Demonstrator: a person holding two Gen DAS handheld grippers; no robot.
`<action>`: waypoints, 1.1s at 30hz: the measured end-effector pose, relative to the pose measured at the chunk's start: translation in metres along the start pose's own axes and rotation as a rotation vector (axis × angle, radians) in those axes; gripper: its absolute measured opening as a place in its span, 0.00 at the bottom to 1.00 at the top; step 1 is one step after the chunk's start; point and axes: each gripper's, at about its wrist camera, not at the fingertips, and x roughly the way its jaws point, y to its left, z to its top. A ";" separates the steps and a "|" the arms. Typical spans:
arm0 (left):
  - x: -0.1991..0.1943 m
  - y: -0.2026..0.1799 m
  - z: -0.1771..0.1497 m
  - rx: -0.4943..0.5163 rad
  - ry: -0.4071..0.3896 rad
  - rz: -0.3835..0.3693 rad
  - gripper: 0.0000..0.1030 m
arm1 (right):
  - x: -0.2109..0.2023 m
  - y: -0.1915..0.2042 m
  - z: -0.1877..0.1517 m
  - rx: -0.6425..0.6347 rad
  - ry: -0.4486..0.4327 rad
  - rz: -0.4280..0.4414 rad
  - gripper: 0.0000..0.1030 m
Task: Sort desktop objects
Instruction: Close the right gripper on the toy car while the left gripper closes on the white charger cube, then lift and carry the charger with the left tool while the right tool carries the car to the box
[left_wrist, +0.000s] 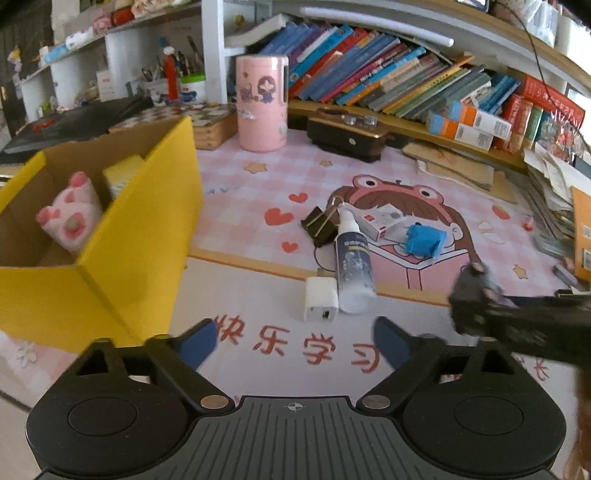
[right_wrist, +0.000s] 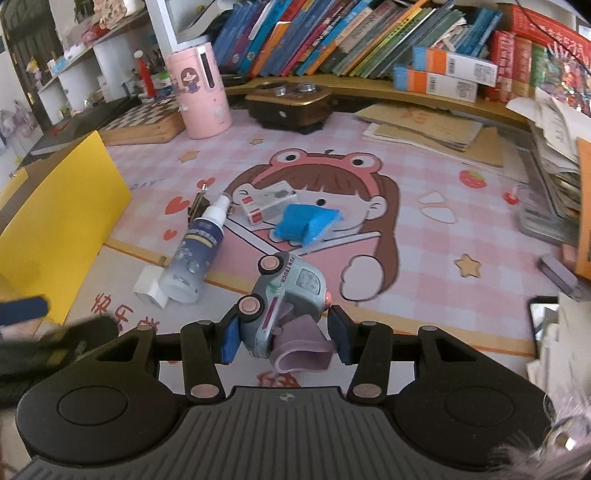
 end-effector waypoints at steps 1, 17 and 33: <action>0.007 -0.001 0.002 0.004 0.009 -0.002 0.75 | -0.003 -0.001 -0.001 -0.002 -0.003 -0.002 0.45; 0.062 -0.020 0.012 0.098 0.031 0.022 0.36 | -0.021 -0.012 -0.003 -0.030 -0.038 -0.019 0.45; 0.006 0.010 0.015 -0.010 -0.030 -0.071 0.23 | -0.023 0.014 0.001 -0.080 -0.036 0.042 0.45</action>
